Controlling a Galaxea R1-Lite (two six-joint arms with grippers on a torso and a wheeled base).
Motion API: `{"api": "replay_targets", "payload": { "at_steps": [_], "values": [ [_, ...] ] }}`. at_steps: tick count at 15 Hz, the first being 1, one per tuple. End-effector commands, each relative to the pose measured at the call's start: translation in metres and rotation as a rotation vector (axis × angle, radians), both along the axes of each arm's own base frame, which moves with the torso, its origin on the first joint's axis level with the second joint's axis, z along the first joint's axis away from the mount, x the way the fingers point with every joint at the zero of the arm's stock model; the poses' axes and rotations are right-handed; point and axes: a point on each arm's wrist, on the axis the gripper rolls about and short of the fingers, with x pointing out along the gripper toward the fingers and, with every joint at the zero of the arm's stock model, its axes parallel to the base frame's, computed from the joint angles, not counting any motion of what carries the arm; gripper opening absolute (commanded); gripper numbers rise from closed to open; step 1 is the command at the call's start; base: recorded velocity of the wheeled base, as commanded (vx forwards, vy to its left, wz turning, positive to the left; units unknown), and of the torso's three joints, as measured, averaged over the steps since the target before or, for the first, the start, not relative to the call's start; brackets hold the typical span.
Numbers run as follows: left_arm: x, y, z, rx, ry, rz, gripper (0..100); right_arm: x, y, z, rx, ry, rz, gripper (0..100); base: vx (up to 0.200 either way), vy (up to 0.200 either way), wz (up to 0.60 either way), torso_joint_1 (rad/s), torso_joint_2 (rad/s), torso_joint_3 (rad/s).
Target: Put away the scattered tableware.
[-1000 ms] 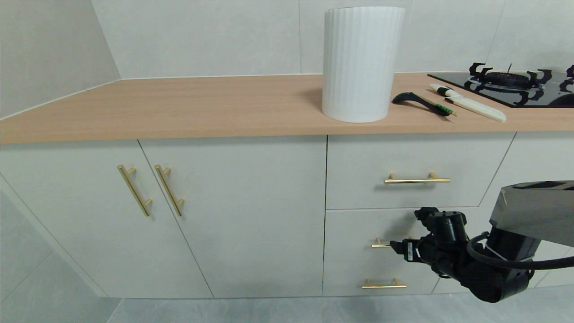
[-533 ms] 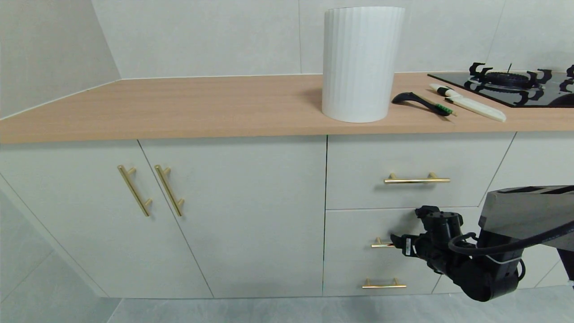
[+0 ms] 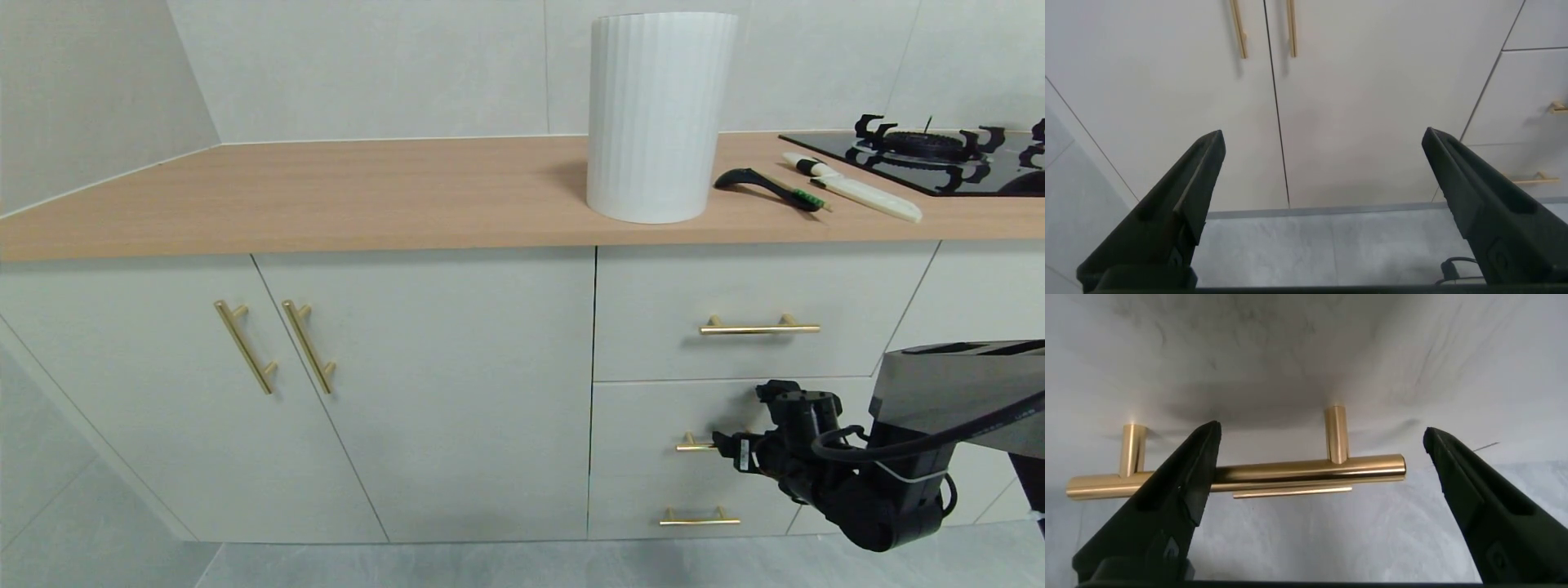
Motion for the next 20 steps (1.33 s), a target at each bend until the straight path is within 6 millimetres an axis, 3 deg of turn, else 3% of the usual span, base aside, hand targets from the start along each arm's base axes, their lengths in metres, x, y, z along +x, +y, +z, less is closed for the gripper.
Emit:
{"api": "replay_targets", "payload": {
  "at_steps": [1,8,12,17,20],
  "values": [
    [0.000,0.000,0.000,0.000,0.001,0.000,100,-0.001,0.000,0.002,-0.003,0.006,0.002,100,0.000,0.000,0.00,0.000,0.00,0.000],
    [0.000,0.000,0.000,0.000,0.003,0.000,100,-0.005,-0.001,0.003,-0.007,0.030,0.003,100,0.000,0.000,0.00,0.000,0.00,0.000],
    [0.000,0.000,0.000,0.000,0.001,0.000,100,-0.022,-0.005,0.028,-0.022,0.125,0.020,100,0.000,0.000,0.00,0.000,0.00,0.000],
    [0.000,0.000,0.000,0.000,0.001,0.000,100,-0.069,-0.008,0.108,-0.065,0.213,0.151,100,0.000,0.000,0.00,0.000,0.00,0.000],
    [0.000,0.000,0.000,0.000,0.001,0.000,100,-0.095,-0.002,0.151,-0.059,0.151,0.200,100,0.000,0.000,0.00,0.000,0.00,0.000]
  ]
}}
